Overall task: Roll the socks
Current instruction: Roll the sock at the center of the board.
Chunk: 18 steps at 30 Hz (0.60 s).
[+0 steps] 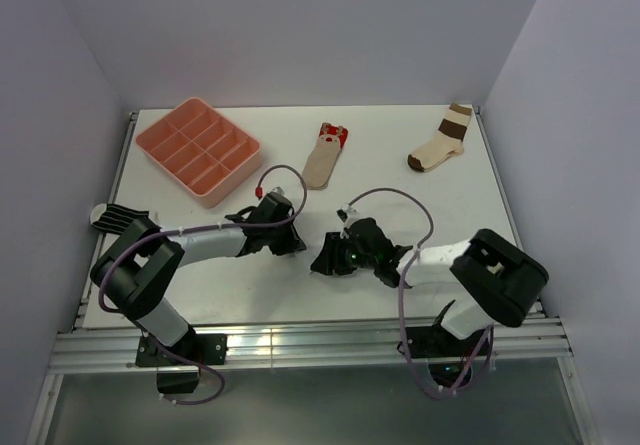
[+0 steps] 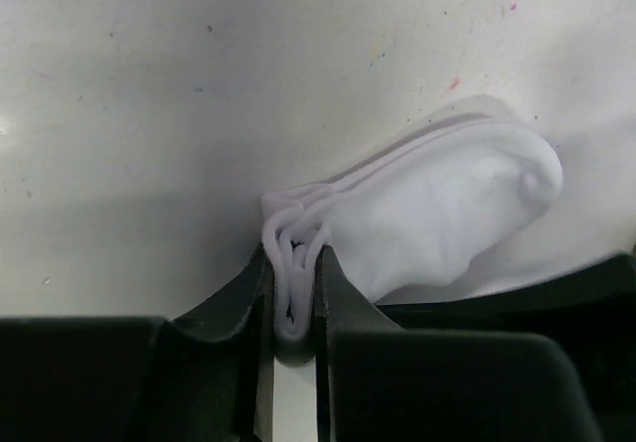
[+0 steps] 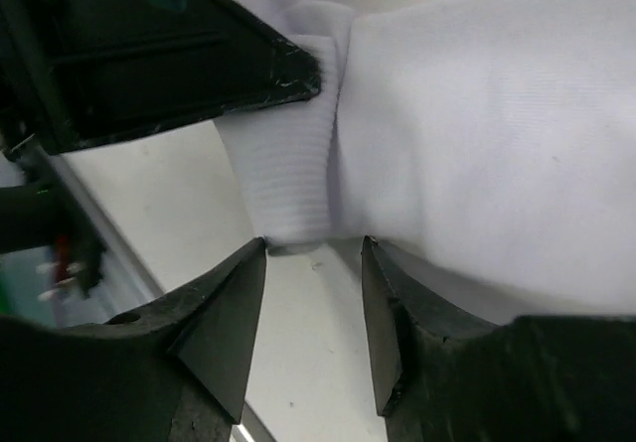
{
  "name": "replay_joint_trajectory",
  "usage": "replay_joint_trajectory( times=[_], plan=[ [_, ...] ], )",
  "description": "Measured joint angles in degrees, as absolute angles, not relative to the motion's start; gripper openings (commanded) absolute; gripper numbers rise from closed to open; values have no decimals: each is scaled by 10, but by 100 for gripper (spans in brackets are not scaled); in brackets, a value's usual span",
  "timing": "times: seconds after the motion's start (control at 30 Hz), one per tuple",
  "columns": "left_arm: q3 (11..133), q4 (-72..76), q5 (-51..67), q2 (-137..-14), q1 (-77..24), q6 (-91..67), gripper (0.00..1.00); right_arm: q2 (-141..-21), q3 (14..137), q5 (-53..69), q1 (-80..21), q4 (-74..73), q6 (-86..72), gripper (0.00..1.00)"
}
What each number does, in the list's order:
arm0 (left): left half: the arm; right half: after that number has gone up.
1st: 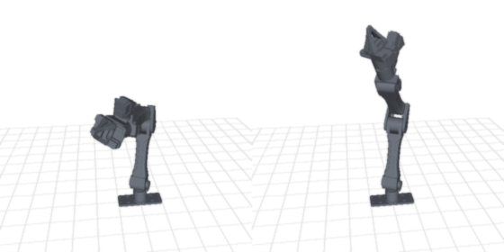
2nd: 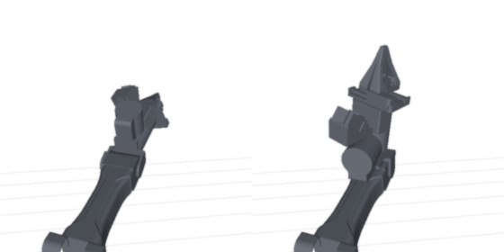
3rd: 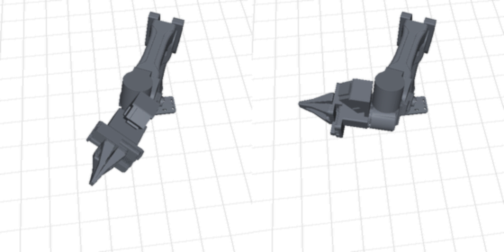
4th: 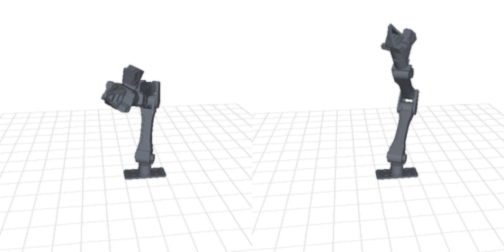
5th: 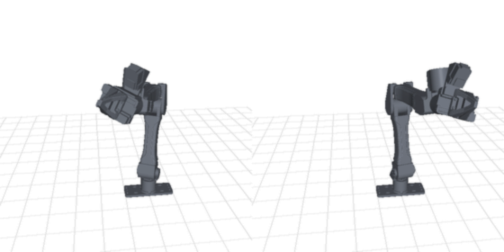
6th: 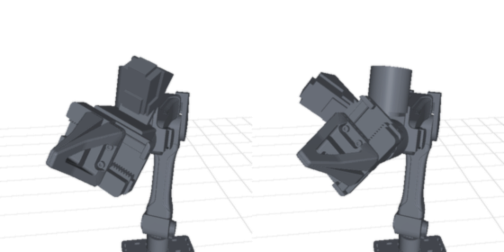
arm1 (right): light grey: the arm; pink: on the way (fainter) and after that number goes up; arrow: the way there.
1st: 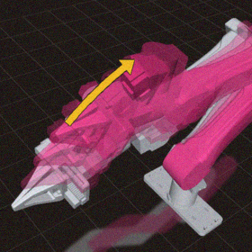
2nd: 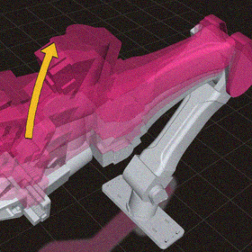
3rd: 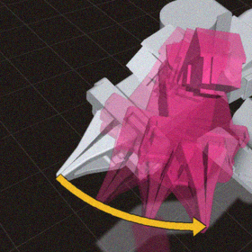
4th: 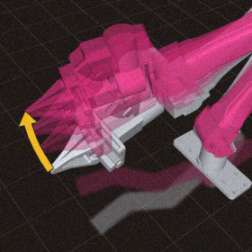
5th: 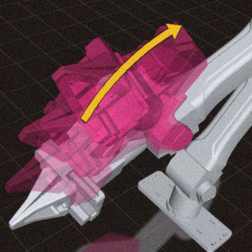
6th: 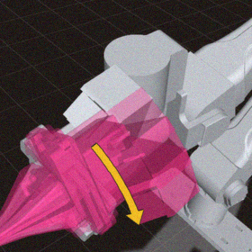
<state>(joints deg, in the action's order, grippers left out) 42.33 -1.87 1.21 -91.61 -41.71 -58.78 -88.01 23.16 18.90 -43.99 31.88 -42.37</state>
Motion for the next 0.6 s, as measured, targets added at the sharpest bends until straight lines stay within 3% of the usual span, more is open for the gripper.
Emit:
replay_joint_trajectory(
  times=[0.27,0.6],
  plan=[
    [518,-140,-3,-963,-427,-585,0,-778,287,-42,-555,160,-345,56],
    [576,-215,-9,-992,-431,-577,1,-840,368,-182,-631,114,-277,56]
  ],
)
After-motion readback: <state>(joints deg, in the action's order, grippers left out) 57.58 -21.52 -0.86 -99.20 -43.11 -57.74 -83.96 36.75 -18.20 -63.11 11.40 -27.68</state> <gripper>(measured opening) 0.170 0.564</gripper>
